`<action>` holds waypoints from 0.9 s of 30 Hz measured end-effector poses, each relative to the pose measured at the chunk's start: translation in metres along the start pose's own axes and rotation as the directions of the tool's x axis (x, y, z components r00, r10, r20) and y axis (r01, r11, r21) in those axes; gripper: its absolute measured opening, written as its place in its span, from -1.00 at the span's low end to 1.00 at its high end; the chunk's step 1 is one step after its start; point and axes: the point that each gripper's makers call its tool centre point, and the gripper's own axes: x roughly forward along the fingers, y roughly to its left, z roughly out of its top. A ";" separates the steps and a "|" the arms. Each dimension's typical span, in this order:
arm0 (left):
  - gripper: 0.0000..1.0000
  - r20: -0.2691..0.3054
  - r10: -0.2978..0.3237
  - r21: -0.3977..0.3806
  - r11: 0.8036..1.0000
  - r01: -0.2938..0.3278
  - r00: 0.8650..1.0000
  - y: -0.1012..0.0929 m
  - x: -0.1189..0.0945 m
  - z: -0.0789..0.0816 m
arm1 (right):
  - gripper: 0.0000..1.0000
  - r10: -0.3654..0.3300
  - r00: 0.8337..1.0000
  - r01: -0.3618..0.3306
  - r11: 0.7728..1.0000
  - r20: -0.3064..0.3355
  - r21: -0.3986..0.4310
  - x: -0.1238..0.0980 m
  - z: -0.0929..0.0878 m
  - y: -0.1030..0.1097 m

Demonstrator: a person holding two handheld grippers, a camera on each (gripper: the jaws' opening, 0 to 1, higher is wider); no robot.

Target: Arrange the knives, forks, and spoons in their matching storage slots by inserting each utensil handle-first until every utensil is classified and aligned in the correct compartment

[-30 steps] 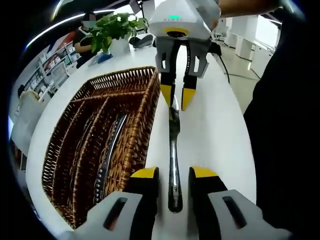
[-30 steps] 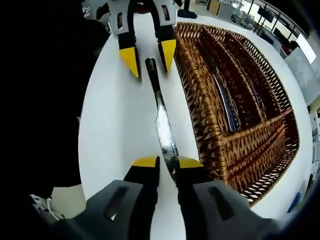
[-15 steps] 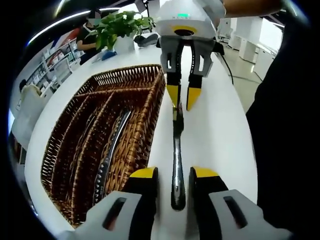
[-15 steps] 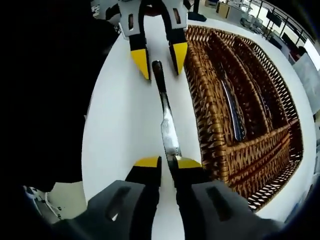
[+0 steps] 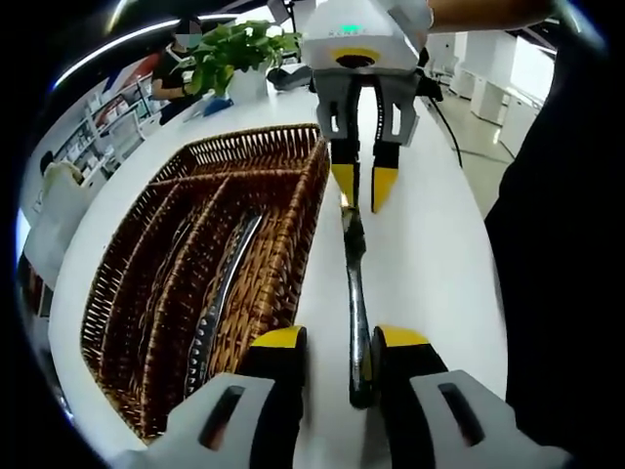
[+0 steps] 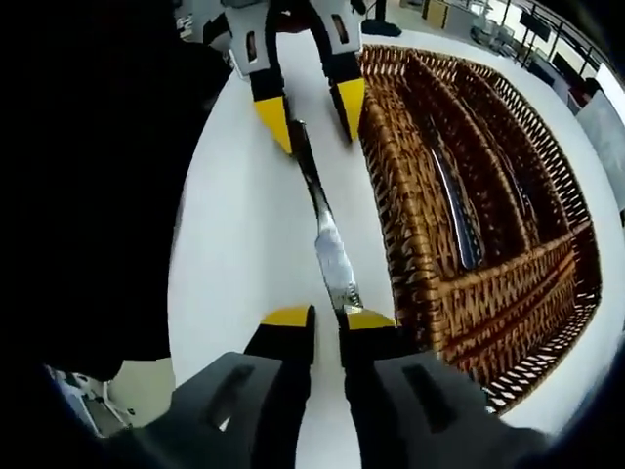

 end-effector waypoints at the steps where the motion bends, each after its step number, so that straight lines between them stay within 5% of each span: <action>1: -0.45 0.000 0.000 0.001 1.000 0.000 1.000 0.000 0.000 0.000 | -0.78 -0.008 1.000 0.008 1.000 0.009 -0.011 -0.002 0.002 -0.002; 5: -0.44 0.000 0.000 -0.002 1.000 0.000 1.000 0.000 0.000 0.000 | -0.68 -0.017 0.999 0.017 1.000 0.032 -0.007 -0.005 0.007 -0.007; 11: -0.44 0.000 -0.005 -0.002 1.000 0.005 1.000 0.000 0.000 -0.001 | -0.57 0.001 1.000 -0.002 0.999 -0.019 -0.051 0.005 -0.001 -0.002; 17: -0.44 0.000 -0.006 0.003 1.000 0.006 1.000 -0.002 0.000 -0.001 | -0.78 0.035 0.999 -0.038 0.989 -0.026 -0.144 0.006 0.000 0.008; 20: -0.44 0.001 -0.009 0.003 1.000 0.009 1.000 -0.003 0.002 -0.001 | -0.80 0.031 0.999 -0.032 0.999 -0.021 -0.033 0.007 -0.001 0.004; 27: -0.44 -0.001 -0.020 0.021 1.000 0.020 1.000 -0.008 0.006 0.002 | -0.83 -0.002 0.997 -0.004 0.997 -0.075 -0.074 0.004 0.002 0.002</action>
